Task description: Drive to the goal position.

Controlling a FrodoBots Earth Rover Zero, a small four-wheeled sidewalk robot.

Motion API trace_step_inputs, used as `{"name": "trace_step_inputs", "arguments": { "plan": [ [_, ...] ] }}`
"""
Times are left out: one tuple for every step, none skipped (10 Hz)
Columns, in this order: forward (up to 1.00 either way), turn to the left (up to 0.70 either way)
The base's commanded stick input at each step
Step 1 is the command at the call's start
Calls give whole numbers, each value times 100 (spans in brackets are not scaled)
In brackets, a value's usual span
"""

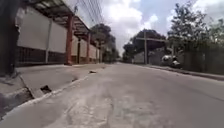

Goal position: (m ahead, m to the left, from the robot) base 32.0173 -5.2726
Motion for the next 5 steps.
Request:
{"name": "trace_step_inputs", "arguments": {
  "plan": [
    [100, -24],
    [100, -13],
    [100, -1],
    [100, 0],
    [100, 0]
  ]
}}
